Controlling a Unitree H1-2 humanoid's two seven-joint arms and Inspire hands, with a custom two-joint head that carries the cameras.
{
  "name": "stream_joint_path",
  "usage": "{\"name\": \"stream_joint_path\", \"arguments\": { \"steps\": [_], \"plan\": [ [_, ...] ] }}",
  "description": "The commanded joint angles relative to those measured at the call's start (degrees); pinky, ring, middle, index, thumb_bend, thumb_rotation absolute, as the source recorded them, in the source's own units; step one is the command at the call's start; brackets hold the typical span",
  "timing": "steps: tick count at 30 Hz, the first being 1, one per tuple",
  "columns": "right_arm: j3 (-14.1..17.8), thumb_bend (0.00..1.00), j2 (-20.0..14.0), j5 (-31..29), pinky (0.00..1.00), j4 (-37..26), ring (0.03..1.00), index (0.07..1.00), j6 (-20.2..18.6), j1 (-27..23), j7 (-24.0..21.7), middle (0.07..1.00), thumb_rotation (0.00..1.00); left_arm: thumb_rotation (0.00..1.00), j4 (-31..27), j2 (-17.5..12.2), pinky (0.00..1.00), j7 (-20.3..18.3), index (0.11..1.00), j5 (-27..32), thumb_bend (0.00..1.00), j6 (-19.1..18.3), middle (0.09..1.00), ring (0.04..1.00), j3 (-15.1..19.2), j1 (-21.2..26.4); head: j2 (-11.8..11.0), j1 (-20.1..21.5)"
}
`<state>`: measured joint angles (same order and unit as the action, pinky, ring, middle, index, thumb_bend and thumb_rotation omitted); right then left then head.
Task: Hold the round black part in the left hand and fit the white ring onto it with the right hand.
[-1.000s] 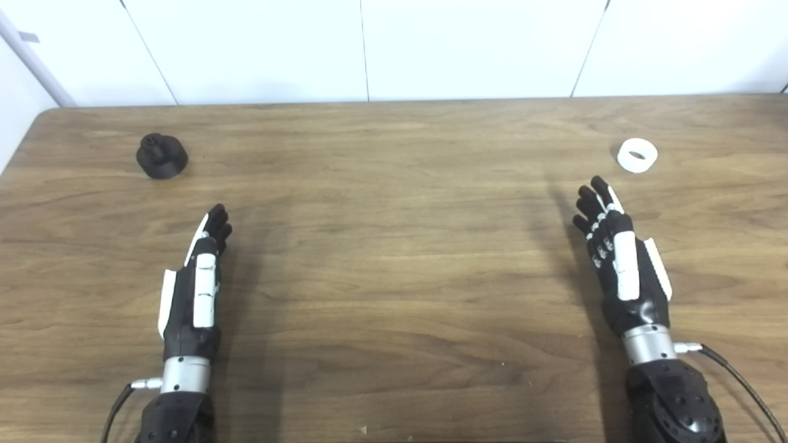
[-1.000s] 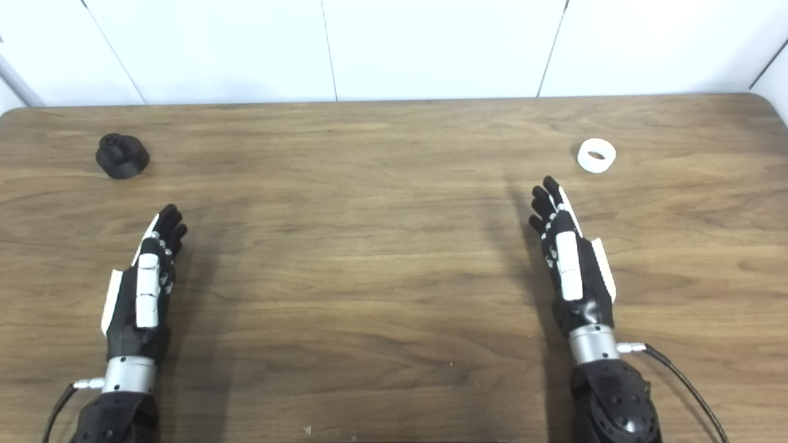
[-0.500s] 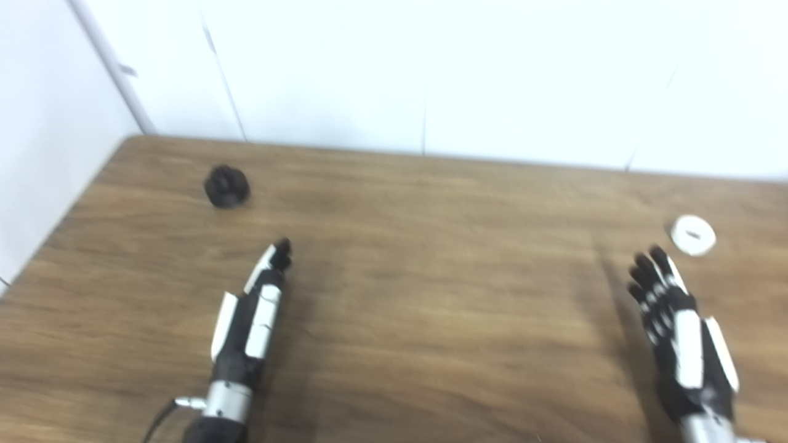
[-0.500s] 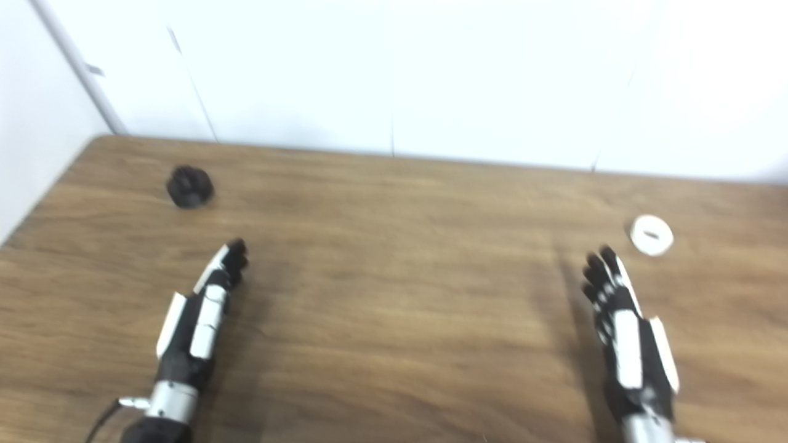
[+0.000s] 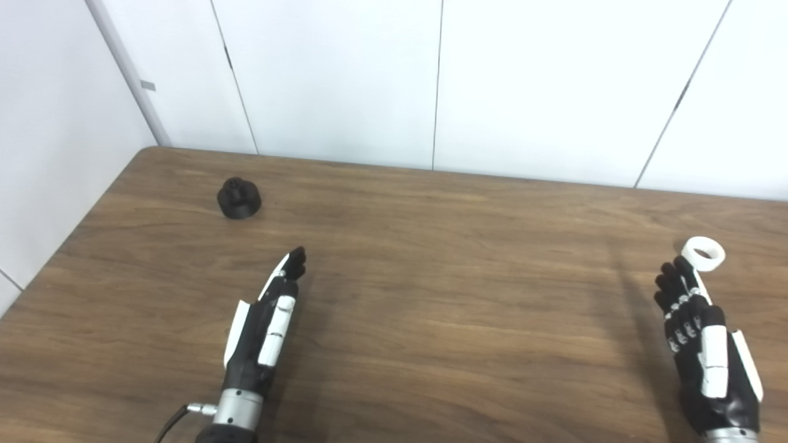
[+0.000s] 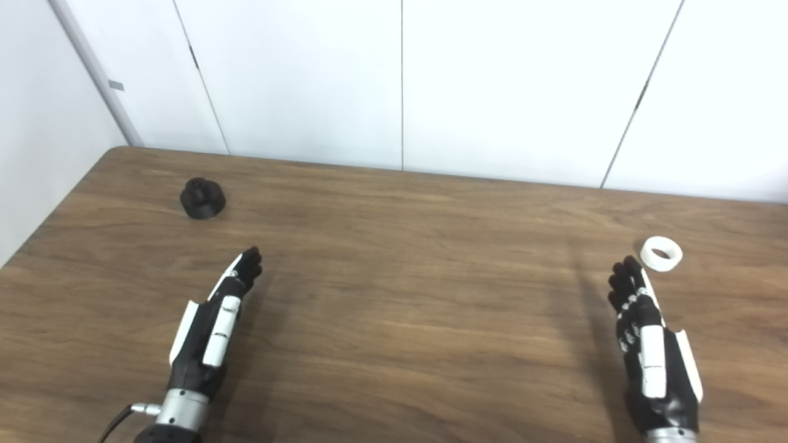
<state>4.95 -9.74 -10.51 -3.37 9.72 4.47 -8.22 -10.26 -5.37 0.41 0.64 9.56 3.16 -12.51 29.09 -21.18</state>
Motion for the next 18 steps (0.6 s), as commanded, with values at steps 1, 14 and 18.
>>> {"name": "stream_joint_path", "arguments": {
  "steps": [1, 14, 18],
  "plan": [
    [0.15, 0.56, -0.08, -0.23, 1.0, 6.09, 0.969, 0.988, 1.71, 2.84, -0.79, 0.975, 1.0, 0.92, 4.28, 3.9, 0.99, 1.11, 0.952, -0.29, 0.49, 1.14, 0.951, 0.953, -1.33, -1.36, -0.1, -0.06],
    [0.21, 0.54, -0.56, -0.5, 1.0, 8.0, 0.989, 1.0, 2.87, 2.41, -1.62, 0.989, 1.0, 0.9, 5.18, 3.9, 1.0, 1.71, 0.959, -0.93, 0.53, 0.65, 0.961, 0.969, -2.31, -1.05, -2.06, -2.48],
    [0.23, 0.54, -0.71, -1.54, 1.0, 8.49, 0.999, 1.0, 3.45, 2.23, -2.4, 0.995, 1.0, 0.9, 5.27, 4.03, 1.0, 2.01, 0.963, -1.43, 0.54, 0.4, 0.962, 0.973, -2.56, -1.02, -2.27, -2.8]
  ]
}}
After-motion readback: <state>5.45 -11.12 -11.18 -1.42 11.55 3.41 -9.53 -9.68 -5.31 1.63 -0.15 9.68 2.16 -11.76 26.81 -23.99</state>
